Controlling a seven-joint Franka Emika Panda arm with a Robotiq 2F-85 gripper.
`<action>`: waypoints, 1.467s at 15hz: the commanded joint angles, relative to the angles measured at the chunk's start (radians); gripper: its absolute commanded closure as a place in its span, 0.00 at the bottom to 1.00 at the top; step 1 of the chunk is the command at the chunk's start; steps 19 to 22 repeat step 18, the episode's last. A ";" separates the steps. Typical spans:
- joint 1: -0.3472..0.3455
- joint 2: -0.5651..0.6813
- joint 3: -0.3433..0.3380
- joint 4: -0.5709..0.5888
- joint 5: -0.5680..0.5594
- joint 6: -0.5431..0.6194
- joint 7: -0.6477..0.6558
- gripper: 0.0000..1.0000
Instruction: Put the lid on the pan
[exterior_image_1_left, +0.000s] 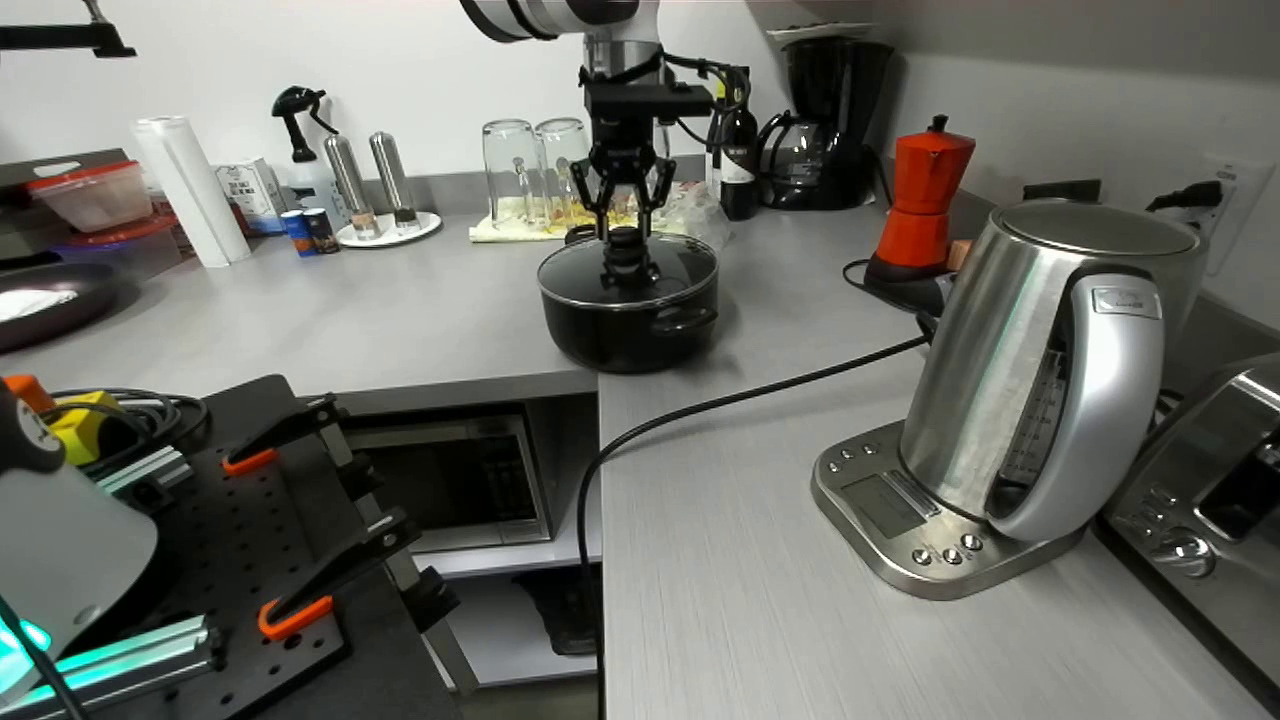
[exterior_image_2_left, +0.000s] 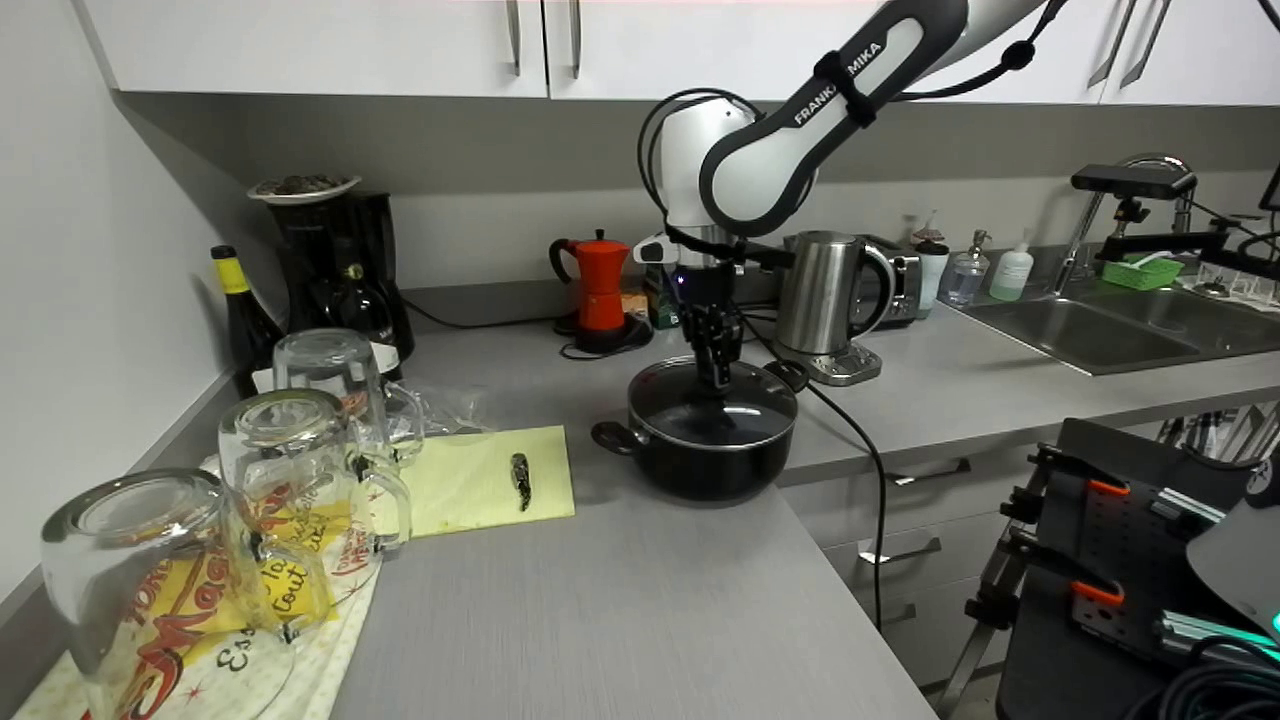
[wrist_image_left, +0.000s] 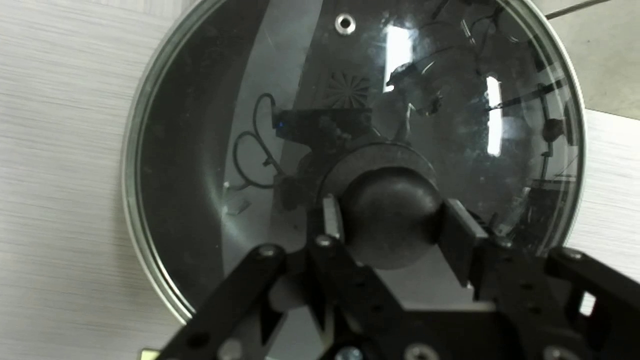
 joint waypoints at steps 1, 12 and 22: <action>-0.017 -0.012 0.017 -0.003 0.036 -0.030 -0.043 0.75; -0.016 -0.020 0.020 -0.006 0.049 -0.038 -0.079 0.03; -0.017 -0.107 0.021 -0.037 0.047 -0.023 -0.079 0.00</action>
